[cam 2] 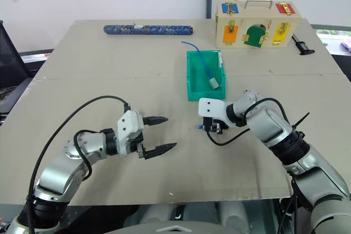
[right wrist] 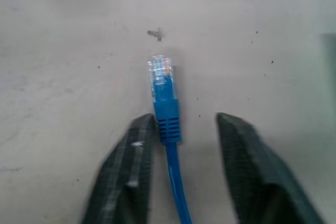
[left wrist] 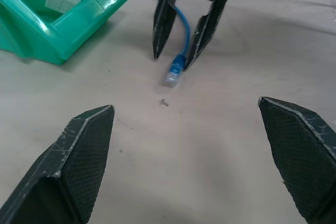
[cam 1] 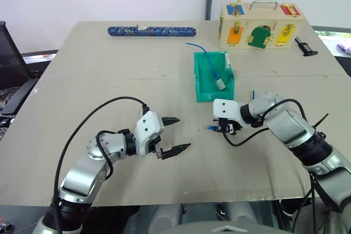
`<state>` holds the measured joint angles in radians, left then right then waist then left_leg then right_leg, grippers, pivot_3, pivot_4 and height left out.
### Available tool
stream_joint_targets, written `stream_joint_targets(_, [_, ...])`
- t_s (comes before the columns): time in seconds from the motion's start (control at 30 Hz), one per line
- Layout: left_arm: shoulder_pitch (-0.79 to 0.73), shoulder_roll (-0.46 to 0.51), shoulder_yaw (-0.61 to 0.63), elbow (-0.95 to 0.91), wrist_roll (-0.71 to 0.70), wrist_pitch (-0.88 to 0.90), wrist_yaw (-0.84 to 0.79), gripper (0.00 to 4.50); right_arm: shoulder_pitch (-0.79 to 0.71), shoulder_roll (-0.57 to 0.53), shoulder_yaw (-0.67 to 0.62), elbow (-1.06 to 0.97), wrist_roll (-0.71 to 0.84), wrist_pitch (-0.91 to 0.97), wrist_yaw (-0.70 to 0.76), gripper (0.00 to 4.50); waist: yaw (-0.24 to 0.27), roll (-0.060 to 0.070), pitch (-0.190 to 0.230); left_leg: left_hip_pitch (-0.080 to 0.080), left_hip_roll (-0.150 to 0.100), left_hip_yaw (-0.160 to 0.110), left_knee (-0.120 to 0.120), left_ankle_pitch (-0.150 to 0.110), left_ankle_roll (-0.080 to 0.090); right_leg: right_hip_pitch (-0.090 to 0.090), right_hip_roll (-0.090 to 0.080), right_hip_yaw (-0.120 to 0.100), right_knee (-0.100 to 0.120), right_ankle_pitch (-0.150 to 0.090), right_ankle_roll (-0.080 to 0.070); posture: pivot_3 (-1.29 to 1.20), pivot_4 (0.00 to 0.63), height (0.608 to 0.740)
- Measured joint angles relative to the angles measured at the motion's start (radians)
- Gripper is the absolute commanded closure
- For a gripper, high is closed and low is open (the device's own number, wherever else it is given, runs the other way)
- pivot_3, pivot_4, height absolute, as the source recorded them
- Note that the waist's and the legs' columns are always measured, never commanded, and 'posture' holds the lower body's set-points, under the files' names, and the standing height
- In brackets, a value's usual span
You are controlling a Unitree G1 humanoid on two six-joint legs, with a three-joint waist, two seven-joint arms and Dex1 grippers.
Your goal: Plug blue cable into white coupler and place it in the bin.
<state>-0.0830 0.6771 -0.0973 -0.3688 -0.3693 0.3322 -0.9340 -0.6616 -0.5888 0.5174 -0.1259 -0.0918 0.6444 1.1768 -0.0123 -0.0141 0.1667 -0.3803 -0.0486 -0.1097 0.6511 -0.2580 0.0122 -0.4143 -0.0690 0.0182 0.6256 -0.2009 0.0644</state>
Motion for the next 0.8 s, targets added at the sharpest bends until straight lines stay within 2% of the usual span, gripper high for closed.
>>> stream_joint_targets(0.07, [-0.026,-0.004,-0.021,0.017,0.013,0.012,0.000,0.00,0.062,0.005,-0.060,-0.049,0.055,0.032,-0.012,0.64,0.000,0.000,0.000,-0.001,0.000,-0.002,0.000,0.000,0.000,0.000,-0.001,0.000,0.000,0.000,0.000,0.00,0.150,0.740])
stream_joint_targets(0.13, [-0.044,-0.009,-0.038,0.033,0.023,0.017,0.000,0.00,0.115,0.013,-0.114,-0.100,0.108,0.060,-0.027,0.17,0.001,0.000,0.000,-0.002,-0.001,-0.002,0.000,0.000,0.000,-0.002,-0.001,0.000,0.000,0.000,0.000,0.00,0.150,0.740])
stream_joint_targets(0.23, [-0.078,-0.024,-0.067,0.056,0.034,0.019,-0.003,0.00,0.211,0.013,-0.235,-0.212,0.200,0.077,-0.056,0.17,0.003,0.000,0.000,-0.003,-0.001,-0.003,0.000,0.000,0.000,-0.002,-0.001,0.000,0.000,0.000,0.000,0.00,0.150,0.740])
stream_joint_targets(0.3, [-0.121,-0.052,-0.098,0.087,0.048,0.020,-0.004,0.00,0.345,-0.001,-0.366,-0.332,0.261,0.054,-0.091,0.17,0.015,0.000,0.000,-0.004,-0.001,-0.004,0.000,0.000,0.000,-0.002,-0.002,-0.002,0.000,0.000,0.000,0.00,0.150,0.740])
stream_joint_targets(0.4, [-0.168,-0.072,-0.126,0.136,0.073,0.019,-0.007,0.00,0.534,-0.030,-0.487,-0.424,0.284,-0.025,-0.141,0.17,0.021,0.000,0.000,-0.003,-0.002,-0.002,0.000,0.000,0.000,-0.002,-0.001,-0.001,0.000,0.000,0.001,0.00,0.150,0.740])
stream_joint_targets(0.57, [-0.231,-0.101,-0.179,0.238,0.123,-0.016,-0.031,0.00,0.822,-0.013,-0.673,-0.552,0.296,-0.175,-0.230,0.17,0.020,0.000,0.000,-0.001,-0.001,0.003,0.000,0.000,0.000,0.000,0.000,0.000,0.000,0.000,0.001,0.00,0.150,0.740])
stream_joint_targets(0.8, [-0.294,-0.160,-0.231,0.368,0.199,-0.088,-0.049,0.00,1.057,0.022,-0.784,-0.669,0.316,-0.218,-0.319,0.17,0.021,0.000,0.000,0.001,0.000,0.004,0.001,0.000,0.000,0.002,0.000,0.001,0.000,0.000,0.001,0.00,0.150,0.740])
